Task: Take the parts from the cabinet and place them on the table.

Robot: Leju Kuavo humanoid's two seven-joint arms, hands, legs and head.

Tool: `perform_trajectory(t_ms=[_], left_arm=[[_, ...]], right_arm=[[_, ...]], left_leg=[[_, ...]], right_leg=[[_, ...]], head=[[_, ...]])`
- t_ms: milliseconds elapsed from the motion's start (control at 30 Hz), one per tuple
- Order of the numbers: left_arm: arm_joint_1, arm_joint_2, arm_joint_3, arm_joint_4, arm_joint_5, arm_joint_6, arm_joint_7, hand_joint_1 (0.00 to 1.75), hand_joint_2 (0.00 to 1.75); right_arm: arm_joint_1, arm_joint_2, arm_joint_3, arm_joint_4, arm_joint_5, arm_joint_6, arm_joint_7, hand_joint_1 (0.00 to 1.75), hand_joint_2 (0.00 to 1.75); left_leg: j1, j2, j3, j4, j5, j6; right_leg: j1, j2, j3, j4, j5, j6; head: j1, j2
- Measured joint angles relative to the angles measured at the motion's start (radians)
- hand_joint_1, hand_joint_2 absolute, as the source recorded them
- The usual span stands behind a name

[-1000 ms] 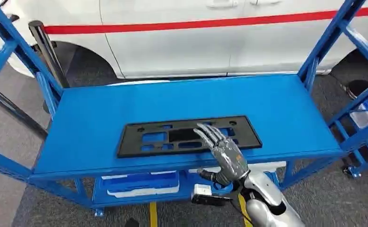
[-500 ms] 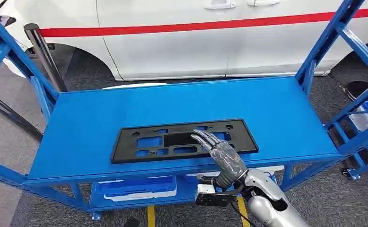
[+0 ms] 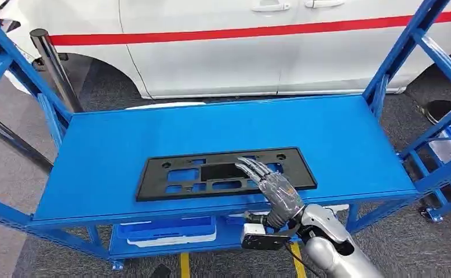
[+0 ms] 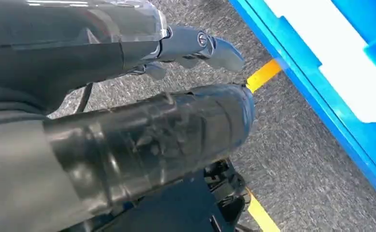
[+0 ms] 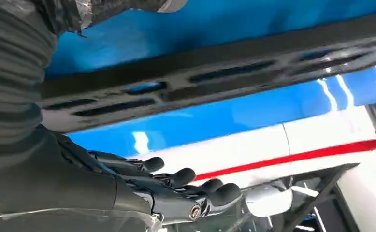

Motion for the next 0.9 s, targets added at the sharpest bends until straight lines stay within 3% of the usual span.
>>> perform_trajectory(t_ms=[100, 133, 167, 200, 233, 267, 300, 400, 433, 533, 600, 633, 700, 733, 767, 800, 833, 900], left_arm=[[0.0, 0.0, -0.001, 0.0, -0.007, 0.001, 0.003, 0.0, 0.0], [-0.001, 0.0, -0.002, 0.0, -0.009, 0.001, 0.005, 0.0, 0.0], [-0.002, 0.0, -0.005, 0.0, -0.013, 0.001, 0.007, 0.0, 0.0], [-0.002, 0.0, -0.008, 0.0, -0.018, 0.0, 0.009, 0.0, 0.0], [-0.002, 0.0, -0.009, 0.0, -0.019, 0.0, 0.011, 0.0, 0.0], [-0.002, 0.0, -0.01, 0.0, -0.023, -0.001, 0.014, 0.0, 0.0], [-0.002, 0.0, -0.011, 0.0, -0.027, -0.004, 0.018, 0.0, 0.0], [-0.009, 0.0, -0.022, 0.0, -0.038, -0.011, 0.026, 0.0, 0.0], [-0.013, 0.0, -0.027, 0.0, -0.04, -0.014, 0.028, 0.0, 0.0], [-0.019, -0.001, -0.037, 0.0, -0.052, -0.019, 0.039, 0.0, 0.0], [-0.024, -0.004, -0.044, 0.0, -0.057, -0.019, 0.046, 0.0, 0.0], [-0.028, -0.006, -0.048, 0.0, -0.058, -0.019, 0.046, 0.0, 0.0], [-0.034, -0.009, -0.055, 0.0, -0.058, -0.019, 0.048, 0.0, 0.0], [-0.033, -0.011, -0.056, 0.0, -0.059, -0.019, 0.048, 0.0, 0.0], [-0.032, -0.011, -0.057, 0.0, -0.058, -0.019, 0.05, 0.0, 0.0], [-0.03, -0.011, -0.057, 0.0, -0.059, -0.019, 0.052, 0.0, 0.0], [-0.029, -0.011, -0.057, 0.0, -0.058, -0.019, 0.053, 0.0, 0.0], [-0.029, -0.013, -0.058, 0.0, -0.058, -0.019, 0.053, 0.0, 0.0]], right_arm=[[-0.011, -0.005, 0.002, 0.0, -0.05, 0.071, -0.013, 0.0, 1.75], [-0.024, -0.007, 0.004, 0.001, -0.082, 0.114, -0.023, 0.0, 1.75], [-0.041, -0.01, 0.01, 0.005, -0.118, 0.161, -0.032, 0.0, 1.75], [-0.058, -0.015, 0.019, 0.011, -0.149, 0.201, -0.039, 0.0, 1.75], [-0.072, -0.019, 0.022, 0.016, -0.17, 0.226, -0.042, 0.0, 1.75], [-0.091, -0.022, 0.029, 0.027, -0.196, 0.257, -0.046, 0.0, 1.75], [-0.115, -0.023, 0.038, 0.039, -0.217, 0.284, -0.046, 0.0, 1.75], [-0.197, -0.018, 0.078, 0.067, -0.26, 0.329, -0.036, 0.0, 1.75], [-0.23, -0.01, 0.093, 0.084, -0.264, 0.333, -0.029, 0.0, 1.75], [-0.321, 0.034, 0.147, 0.145, -0.274, 0.386, 0.003, 0.0, 1.75], [-0.388, 0.084, 0.207, 0.211, -0.291, 0.392, 0.022, 0.0, 1.75], [-0.413, 0.099, 0.228, 0.235, -0.298, 0.391, 0.025, 0.0, 1.75], [-0.442, 0.128, 0.26, 0.272, -0.304, 0.389, 0.027, 0.0, 1.75], [-0.448, 0.135, 0.269, 0.285, -0.305, 0.389, 0.027, 0.0, 1.75], [-0.452, 0.142, 0.28, 0.302, -0.306, 0.388, 0.027, 0.0, 1.75], [-0.456, 0.153, 0.294, 0.319, -0.308, 0.386, 0.028, 0.0, 1.75], [-0.462, 0.155, 0.301, 0.326, -0.31, 0.385, 0.027, 0.0, 1.75], [-0.483, 0.164, 0.311, 0.338, -0.316, 0.374, 0.026, 0.0, 1.75]], left_leg=[[0.007, 0.001, -0.005, 0.017, -0.017, -0.017], [0.007, 0.001, -0.024, 0.06, -0.047, -0.019], [0.007, 0.001, -0.059, 0.134, -0.085, -0.021], [0.007, 0.001, -0.096, 0.212, -0.118, -0.023], [0.007, 0.001, -0.132, 0.281, -0.138, -0.023], [0.007, 0.001, -0.148, 0.308, -0.132, -0.021], [0.007, 0.001, -0.14, 0.285, -0.105, -0.018], [0.002, 0.002, -0.04, 0.061, 0.019, 0.001], [-0.005, 0.003, -0.022, 0.02, 0.01, 0.007], [-0.009, 0.002, -0.023, 0.008, 0.013, 0.008], [0.002, 0.006, -0.013, -0.014, 0.026, 0.018], [0.001, 0.006, -0.011, -0.018, 0.028, 0.022], [0.0, 0.005, -0.011, -0.018, 0.027, 0.027], [0.0, 0.003, -0.011, -0.017, 0.027, 0.028], [0.001, 0.001, -0.011, -0.015, 0.026, 0.027], [0.001, 0.0, -0.011, -0.013, 0.025, 0.027], [0.002, -0.001, -0.011, -0.009, 0.022, 0.025], [0.005, -0.002, -0.011, 0.004, 0.011, 0.014]], right_leg=[[-0.003, 0.0, 0.004, -0.01, 0.007, -0.021], [-0.003, 0.0, 0.004, -0.01, 0.006, -0.027], [-0.001, 0.0, 0.004, -0.01, 0.006, -0.033], [0.001, 0.0, 0.004, -0.01, 0.006, -0.033], [0.004, 0.0, 0.004, -0.01, 0.005, -0.035], [0.006, 0.0, 0.004, -0.009, 0.005, -0.035], [0.008, 0.001, 0.005, -0.008, 0.005, -0.036], [0.011, 0.003, 0.008, -0.006, 0.002, -0.037], [0.016, 0.003, 0.005, -0.004, 0.001, -0.033], [0.01, 0.003, -0.002, -0.007, 0.007, -0.019], [0.011, 0.001, -0.007, 0.003, 0.0, -0.011], [0.01, -0.001, -0.017, 0.03, -0.021, -0.008], [0.007, -0.001, -0.081, 0.172, -0.094, -0.001], [0.005, -0.001, -0.116, 0.241, -0.119, 0.002], [0.002, -0.001, -0.142, 0.289, -0.127, 0.005], [-0.002, -0.002, -0.146, 0.29, -0.114, 0.007], [-0.005, -0.002, -0.131, 0.249, -0.08, 0.008], [-0.01, -0.003, -0.051, 0.075, 0.017, 0.01]], head=[[0.0, 0.0], [0.0, 0.0], [-0.001, 0.0], [-0.001, 0.0], [0.0, 0.0], [0.0, 0.0], [-0.001, 0.0], [-0.001, 0.0], [0.0, 0.0], [0.0, 0.0], [0.0, 0.0], [0.001, 0.0], [0.001, 0.0], [0.0, 0.0], [0.001, 0.0], [0.001, 0.0], [0.0, 0.0], [0.0, 0.0]])
